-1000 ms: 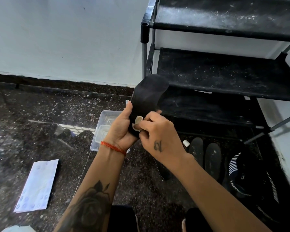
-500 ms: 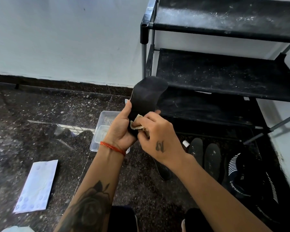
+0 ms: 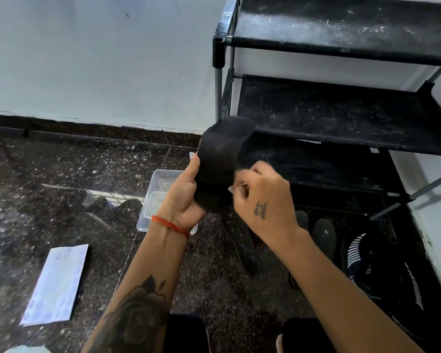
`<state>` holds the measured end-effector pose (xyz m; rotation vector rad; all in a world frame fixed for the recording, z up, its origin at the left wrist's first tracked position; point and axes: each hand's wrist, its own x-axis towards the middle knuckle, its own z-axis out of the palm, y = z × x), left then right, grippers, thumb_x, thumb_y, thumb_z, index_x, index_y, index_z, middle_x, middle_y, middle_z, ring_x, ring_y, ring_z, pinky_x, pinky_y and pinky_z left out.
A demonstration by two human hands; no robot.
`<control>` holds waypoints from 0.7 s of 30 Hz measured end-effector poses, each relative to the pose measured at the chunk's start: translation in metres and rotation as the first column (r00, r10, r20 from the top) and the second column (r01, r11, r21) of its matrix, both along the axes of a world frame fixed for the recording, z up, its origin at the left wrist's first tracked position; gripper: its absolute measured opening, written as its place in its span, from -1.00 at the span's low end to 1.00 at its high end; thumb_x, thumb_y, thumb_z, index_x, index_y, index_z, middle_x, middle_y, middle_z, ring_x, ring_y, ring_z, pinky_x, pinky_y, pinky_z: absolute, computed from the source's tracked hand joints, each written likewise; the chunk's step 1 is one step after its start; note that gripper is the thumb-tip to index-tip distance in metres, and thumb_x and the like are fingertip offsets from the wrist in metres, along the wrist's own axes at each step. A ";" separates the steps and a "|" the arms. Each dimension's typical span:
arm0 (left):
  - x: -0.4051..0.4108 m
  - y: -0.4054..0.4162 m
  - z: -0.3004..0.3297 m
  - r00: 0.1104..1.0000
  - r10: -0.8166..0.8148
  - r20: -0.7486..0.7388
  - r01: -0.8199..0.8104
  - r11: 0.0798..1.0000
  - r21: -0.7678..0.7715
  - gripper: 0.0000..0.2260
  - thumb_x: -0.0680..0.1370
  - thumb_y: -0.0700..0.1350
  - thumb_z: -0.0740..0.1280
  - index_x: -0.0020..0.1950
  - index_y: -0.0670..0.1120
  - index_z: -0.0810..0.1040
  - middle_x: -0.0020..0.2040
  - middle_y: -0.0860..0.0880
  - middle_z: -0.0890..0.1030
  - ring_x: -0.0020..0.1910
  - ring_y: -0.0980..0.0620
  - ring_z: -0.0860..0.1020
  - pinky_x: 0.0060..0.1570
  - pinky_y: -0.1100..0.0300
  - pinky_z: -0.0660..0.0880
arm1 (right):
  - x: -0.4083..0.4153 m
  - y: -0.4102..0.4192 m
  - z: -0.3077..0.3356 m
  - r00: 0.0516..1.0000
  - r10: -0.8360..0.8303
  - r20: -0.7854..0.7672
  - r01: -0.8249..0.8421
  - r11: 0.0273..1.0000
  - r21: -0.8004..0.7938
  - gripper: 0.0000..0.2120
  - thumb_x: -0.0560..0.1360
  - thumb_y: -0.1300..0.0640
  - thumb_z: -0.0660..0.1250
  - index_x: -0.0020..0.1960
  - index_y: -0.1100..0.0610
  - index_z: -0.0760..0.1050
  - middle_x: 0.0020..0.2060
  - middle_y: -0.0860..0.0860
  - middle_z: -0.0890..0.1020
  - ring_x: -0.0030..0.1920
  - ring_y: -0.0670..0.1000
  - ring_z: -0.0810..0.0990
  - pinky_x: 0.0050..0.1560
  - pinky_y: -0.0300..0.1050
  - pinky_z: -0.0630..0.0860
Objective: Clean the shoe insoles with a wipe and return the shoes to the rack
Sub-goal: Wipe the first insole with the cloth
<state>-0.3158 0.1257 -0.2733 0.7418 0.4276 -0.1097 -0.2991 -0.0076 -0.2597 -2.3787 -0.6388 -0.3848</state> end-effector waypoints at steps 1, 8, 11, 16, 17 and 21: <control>0.001 0.000 -0.001 1.000 -0.004 0.005 0.004 1.000 -0.010 -0.39 0.63 0.17 -0.04 -0.07 -0.16 0.71 -0.01 -0.18 0.68 -0.08 -0.08 0.67 -0.07 0.02 0.59 | 0.001 0.000 0.004 0.999 -0.040 0.006 0.040 0.994 0.100 -0.89 0.36 0.23 0.30 -0.29 0.19 0.59 -0.31 0.02 0.53 -0.39 -0.10 0.47 -0.37 -0.38 0.42; -0.001 0.001 0.002 0.999 0.000 -0.039 0.001 1.000 0.012 -0.45 0.63 0.16 -0.01 0.16 -0.21 0.60 0.21 -0.26 0.57 0.22 -0.11 0.55 0.12 0.08 0.53 | -0.014 0.013 -0.002 0.968 0.250 -0.027 -0.249 0.967 0.059 -0.81 0.38 0.28 0.28 -0.08 0.10 0.60 -0.22 0.01 0.53 -0.23 0.00 0.51 -0.23 -0.14 0.51; -0.001 -0.001 0.003 1.000 0.008 -0.024 -0.007 0.999 0.052 -0.48 0.64 0.12 0.00 0.10 -0.20 0.63 0.11 -0.27 0.61 0.12 -0.08 0.60 0.05 0.10 0.57 | -0.015 0.015 -0.007 0.974 0.225 -0.004 -0.224 0.973 -0.055 -0.81 0.38 0.24 0.25 -0.09 0.13 0.60 -0.24 0.04 0.52 -0.27 0.06 0.52 -0.33 -0.08 0.53; 0.001 -0.003 -0.002 1.000 -0.021 0.015 0.020 0.996 0.084 -0.39 0.65 0.09 -0.02 -0.26 -0.12 0.73 -0.26 -0.11 0.68 -0.33 0.06 0.64 -0.29 0.23 0.60 | -0.011 0.012 -0.005 0.990 0.137 0.026 -0.133 0.983 -0.130 -0.86 0.39 0.20 0.28 -0.26 0.16 0.60 -0.33 0.04 0.49 -0.37 0.06 0.50 -0.43 -0.21 0.40; 0.001 -0.002 -0.003 1.000 -0.013 0.004 0.013 0.996 0.089 -0.40 0.64 0.11 -0.02 -0.22 -0.11 0.73 -0.19 -0.11 0.70 -0.26 0.04 0.66 -0.19 0.19 0.60 | -0.009 0.009 -0.006 0.993 0.116 0.027 -0.111 0.984 -0.140 -0.88 0.38 0.21 0.31 -0.28 0.16 0.61 -0.34 0.04 0.49 -0.38 0.06 0.51 -0.43 -0.20 0.41; 0.000 0.000 0.000 1.000 -0.015 -0.012 0.016 1.000 0.025 -0.40 0.63 0.17 -0.03 -0.06 -0.16 0.71 -0.01 -0.17 0.68 -0.08 -0.07 0.67 -0.07 0.06 0.60 | -0.001 0.001 0.000 0.999 -0.003 0.052 0.001 1.000 0.031 -0.79 0.43 0.15 0.21 -0.28 0.16 0.58 -0.31 0.03 0.51 -0.40 -0.02 0.48 -0.44 -0.21 0.46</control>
